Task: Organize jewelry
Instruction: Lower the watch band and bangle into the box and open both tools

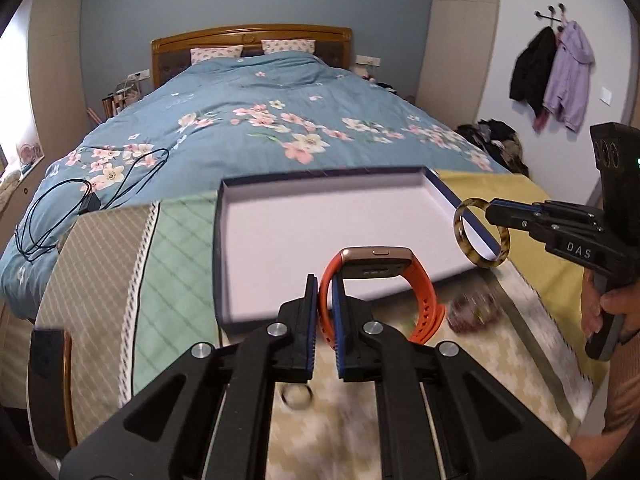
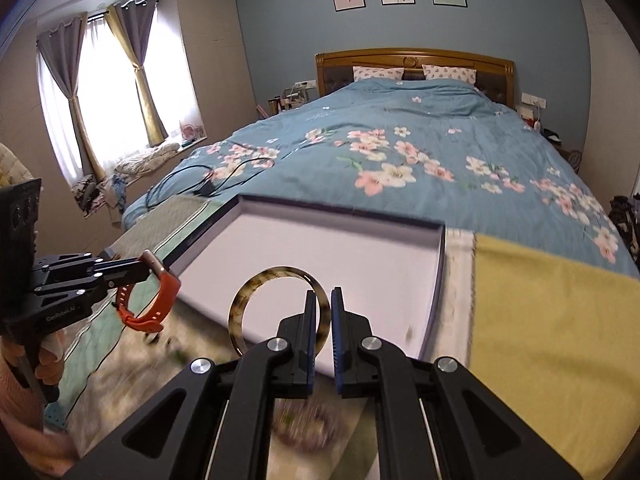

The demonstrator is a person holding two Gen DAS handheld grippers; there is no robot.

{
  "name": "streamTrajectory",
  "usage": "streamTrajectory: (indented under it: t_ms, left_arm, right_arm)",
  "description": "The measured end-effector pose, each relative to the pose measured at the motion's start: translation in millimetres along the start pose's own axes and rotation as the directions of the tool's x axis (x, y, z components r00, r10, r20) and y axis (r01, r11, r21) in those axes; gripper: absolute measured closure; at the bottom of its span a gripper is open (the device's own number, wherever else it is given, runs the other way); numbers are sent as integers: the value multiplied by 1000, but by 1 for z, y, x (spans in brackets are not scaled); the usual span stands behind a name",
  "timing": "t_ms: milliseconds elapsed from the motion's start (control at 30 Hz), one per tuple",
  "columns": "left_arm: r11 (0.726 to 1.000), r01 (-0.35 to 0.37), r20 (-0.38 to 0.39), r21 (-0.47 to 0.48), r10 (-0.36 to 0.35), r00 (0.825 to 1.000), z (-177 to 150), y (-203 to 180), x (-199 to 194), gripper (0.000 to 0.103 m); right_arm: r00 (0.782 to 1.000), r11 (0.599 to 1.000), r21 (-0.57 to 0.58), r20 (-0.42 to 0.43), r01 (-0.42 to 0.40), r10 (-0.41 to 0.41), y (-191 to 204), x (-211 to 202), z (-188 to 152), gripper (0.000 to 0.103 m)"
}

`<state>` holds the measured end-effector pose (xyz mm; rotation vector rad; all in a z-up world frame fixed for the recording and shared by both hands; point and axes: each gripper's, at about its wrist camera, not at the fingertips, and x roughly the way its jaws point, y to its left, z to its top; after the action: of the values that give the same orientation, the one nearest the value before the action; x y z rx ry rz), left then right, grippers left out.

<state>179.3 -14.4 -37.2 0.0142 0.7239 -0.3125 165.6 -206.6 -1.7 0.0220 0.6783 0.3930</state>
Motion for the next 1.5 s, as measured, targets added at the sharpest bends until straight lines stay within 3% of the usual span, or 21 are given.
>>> streamTrajectory:
  t_ms: [367, 867, 1167, 1233, 1333, 1500]
  left_arm:
    - [998, -52, -53, -20, 51, 997, 68, 14, 74, 95]
    - [995, -75, -174, -66, 62, 983, 96, 27, 169, 95]
    - [992, -95, -243, -88, 71, 967, 99, 34, 197, 93]
    - [992, -83, -246, -94, 57, 968, 99, 36, 199, 87]
    - [991, -87, -208, -101, 64, 976, 97, 39, 189, 68]
    - [991, -88, -88, -100, 79, 993, 91, 43, 145, 63]
  right_arm:
    - [997, 997, 36, -49, 69, -67, -17, 81, 44, 97]
    - [975, 986, 91, -188, 137, -118, -34, 138, 57, 97]
    - [970, 984, 92, -204, 152, -130, -30, 144, 58, 96]
    - [974, 984, 99, -187, 149, -129, -30, 139, 59, 95]
    - [986, 989, 96, -134, 114, -100, -27, 118, 58, 93]
    - [999, 999, 30, -33, 35, -34, -12, 64, 47, 81]
